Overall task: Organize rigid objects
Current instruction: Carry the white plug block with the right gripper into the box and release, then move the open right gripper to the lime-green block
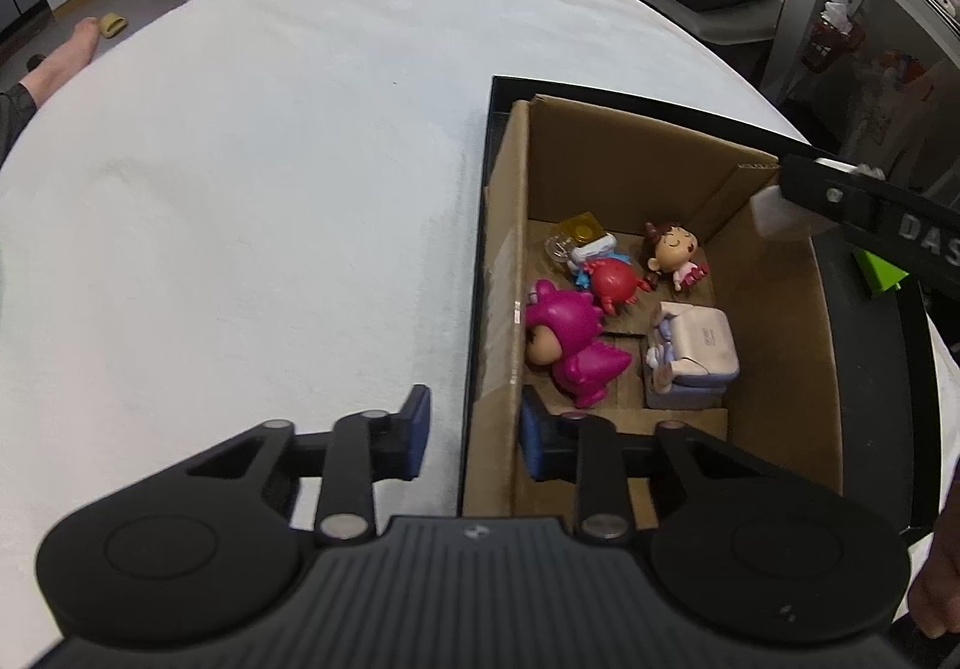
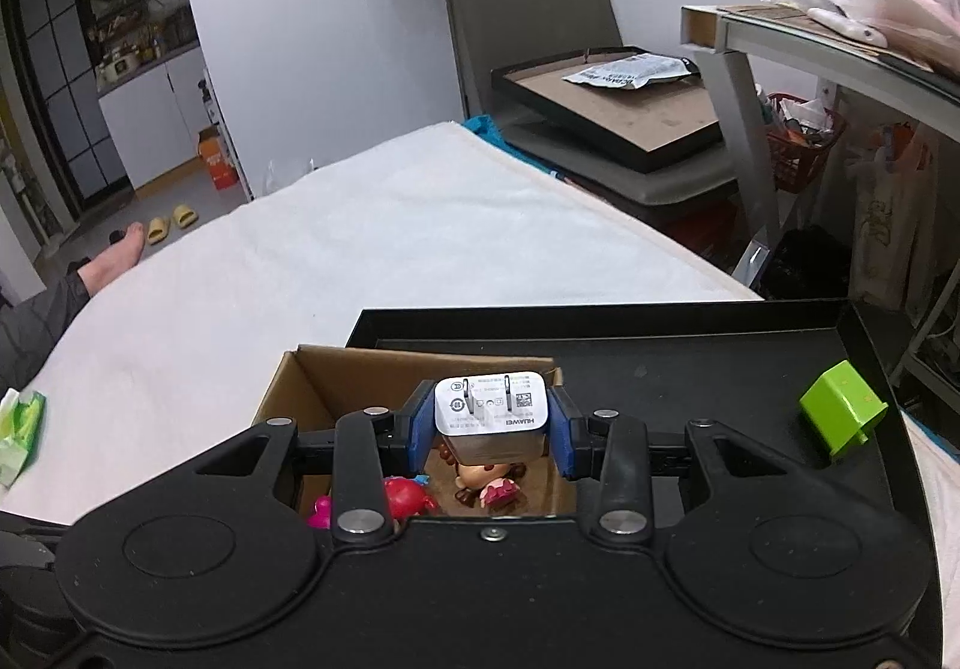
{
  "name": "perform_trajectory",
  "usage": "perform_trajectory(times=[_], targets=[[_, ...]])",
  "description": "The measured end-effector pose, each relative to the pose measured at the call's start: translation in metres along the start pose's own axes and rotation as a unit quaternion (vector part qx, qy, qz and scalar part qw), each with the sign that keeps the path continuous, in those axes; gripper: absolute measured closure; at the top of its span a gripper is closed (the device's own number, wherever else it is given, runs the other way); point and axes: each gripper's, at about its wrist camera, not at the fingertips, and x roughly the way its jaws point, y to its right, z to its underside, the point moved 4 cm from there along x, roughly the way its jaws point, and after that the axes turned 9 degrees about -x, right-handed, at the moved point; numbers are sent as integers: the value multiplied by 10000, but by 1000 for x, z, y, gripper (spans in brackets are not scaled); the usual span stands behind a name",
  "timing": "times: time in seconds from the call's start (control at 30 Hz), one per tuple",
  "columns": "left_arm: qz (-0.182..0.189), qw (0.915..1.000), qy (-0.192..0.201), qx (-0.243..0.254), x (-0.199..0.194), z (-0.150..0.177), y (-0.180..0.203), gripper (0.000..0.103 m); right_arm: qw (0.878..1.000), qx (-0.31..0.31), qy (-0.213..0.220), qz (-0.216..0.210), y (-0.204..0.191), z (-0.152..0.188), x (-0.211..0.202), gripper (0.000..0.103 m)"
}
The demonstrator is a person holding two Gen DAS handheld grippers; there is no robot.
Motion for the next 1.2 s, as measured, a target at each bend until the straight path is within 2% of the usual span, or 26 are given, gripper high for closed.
perform_trajectory(times=[0.13, 0.23, 0.37, 0.53, 0.73, 0.83, 0.97, 1.2], targets=[[144, 9999, -60, 30, 1, 3, 4, 93, 9999, -57, -89, -34, -6, 0, 7, 65], [103, 9999, -63, 45, 0, 3, 6, 93, 9997, -156, -162, -77, -13, 1, 11, 64], [88, 9999, -76, 50, -1, 3, 5, 93, 9996, -272, -34, -59, -17, -1, 8, 59], [51, 9999, -113, 53, -2, 1, 6, 93, 10000, -73, 48, 12, -4, -2, 5, 56], [-59, 9999, -93, 86, -3, 1, 10, 93, 9991, 171, 105, 375, 26, -1, 3, 56], [-179, 9998, -67, 51, -5, -1, 12, 91, 9973, 251, 96, 682, 45, -1, 4, 49], [-254, 9992, 40, 313, -10, -3, 22, 89, 9945, 166, -16, 1035, 63, 3, 7, 45], [-605, 9977, -16, 298, -6, -4, 25, 83, 9928, 178, -253, 1154, 91, 11, 21, 41]])
